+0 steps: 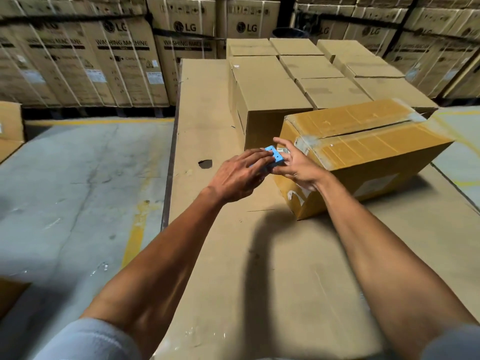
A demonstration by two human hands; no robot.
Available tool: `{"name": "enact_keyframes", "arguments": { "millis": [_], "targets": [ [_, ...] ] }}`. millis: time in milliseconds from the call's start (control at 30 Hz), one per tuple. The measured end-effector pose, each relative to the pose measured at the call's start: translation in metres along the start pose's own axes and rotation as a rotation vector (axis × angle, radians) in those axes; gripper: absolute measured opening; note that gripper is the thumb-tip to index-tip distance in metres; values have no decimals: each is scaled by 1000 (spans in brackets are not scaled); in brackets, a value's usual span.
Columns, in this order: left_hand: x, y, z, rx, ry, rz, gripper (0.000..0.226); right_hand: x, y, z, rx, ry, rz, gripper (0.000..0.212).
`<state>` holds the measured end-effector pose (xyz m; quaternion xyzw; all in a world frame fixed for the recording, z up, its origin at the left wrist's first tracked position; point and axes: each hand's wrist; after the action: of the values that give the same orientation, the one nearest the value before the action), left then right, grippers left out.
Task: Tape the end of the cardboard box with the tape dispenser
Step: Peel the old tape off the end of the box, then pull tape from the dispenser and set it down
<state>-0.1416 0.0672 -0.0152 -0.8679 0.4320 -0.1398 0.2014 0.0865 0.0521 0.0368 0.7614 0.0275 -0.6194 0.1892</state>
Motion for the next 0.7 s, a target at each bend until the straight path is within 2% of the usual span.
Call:
{"name": "enact_keyframes", "arguments": {
  "millis": [133, 300, 467, 600, 700],
  "targets": [
    [16, -3, -19, 18, -3, 2, 60, 4, 11, -1, -48, -195, -40, 68],
    [33, -9, -39, 39, -3, -18, 61, 7, 17, -2, -56, -388, -90, 59],
    [36, -9, -39, 14, -20, -56, 64, 5, 18, 4, 10, -394, -108, 48],
    [40, 0, -36, 52, -123, -40, 59, 5, 19, 6, 70, -364, -84, 50],
    [47, 5, -33, 15, -188, -55, 78, -1, 16, 5, 135, -366, -55, 50]
  ]
}}
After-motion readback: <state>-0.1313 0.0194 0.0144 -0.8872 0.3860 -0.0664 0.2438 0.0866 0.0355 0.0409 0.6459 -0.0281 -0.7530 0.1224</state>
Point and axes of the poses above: each hand's wrist, its own y-axis away from the middle knuckle, its own z-axis out of the palm, x = y × z, and after that the axes turned 2 degrees about y, right-handed
